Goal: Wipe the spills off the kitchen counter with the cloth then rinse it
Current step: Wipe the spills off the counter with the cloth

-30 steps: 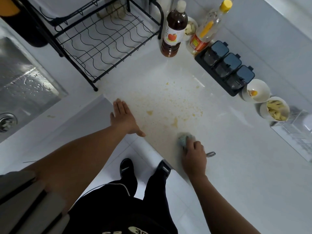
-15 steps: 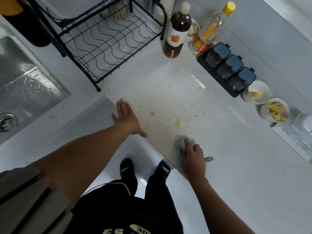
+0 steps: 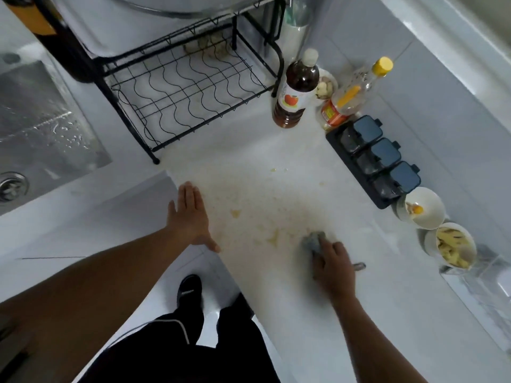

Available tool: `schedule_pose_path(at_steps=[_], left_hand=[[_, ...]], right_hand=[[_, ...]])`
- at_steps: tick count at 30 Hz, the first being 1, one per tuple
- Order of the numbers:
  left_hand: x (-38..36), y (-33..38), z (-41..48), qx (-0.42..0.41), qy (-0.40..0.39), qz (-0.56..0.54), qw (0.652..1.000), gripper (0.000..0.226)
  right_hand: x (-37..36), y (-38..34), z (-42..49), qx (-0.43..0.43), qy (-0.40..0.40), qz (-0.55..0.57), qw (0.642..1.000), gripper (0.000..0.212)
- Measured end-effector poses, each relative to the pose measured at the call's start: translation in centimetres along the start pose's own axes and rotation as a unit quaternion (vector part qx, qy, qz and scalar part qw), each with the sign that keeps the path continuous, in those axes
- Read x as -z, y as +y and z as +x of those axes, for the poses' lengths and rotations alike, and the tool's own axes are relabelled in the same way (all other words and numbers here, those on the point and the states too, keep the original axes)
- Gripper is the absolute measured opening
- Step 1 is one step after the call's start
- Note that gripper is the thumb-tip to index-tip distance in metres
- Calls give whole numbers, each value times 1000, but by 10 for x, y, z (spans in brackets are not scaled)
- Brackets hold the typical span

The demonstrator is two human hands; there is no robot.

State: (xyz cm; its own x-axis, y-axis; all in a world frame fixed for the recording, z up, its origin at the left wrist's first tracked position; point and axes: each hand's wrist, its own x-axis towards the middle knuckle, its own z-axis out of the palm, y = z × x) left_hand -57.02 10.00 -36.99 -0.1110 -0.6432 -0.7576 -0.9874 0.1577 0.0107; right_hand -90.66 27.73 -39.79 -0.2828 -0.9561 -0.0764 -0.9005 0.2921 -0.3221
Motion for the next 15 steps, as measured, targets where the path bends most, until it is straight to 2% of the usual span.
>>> schedule_pose_path(at_steps=[1,3,6,8,11,15], left_hand=[[-1,0,-1,2,1,2,1000,177],[0,1,-2,9,0,6,1000,176],[2,6,-2,26,-9,5,1000,175],[4,8,-1,35,-14,7,999,175],[7,11,-2,42,-20,-1,999,176],[6,12,-6,45,-25,-13,999,177]], right_hand=[[9,22,15,-87,12,13,996,47],[24,60,48,-202,27,15,979,41],[39,93,92,-286,52,18,957,36],[38,94,110,-314,73,30,946,35],[26,79,110,-286,93,24,953,37],[23,86,79,-88,47,-27,995,29]])
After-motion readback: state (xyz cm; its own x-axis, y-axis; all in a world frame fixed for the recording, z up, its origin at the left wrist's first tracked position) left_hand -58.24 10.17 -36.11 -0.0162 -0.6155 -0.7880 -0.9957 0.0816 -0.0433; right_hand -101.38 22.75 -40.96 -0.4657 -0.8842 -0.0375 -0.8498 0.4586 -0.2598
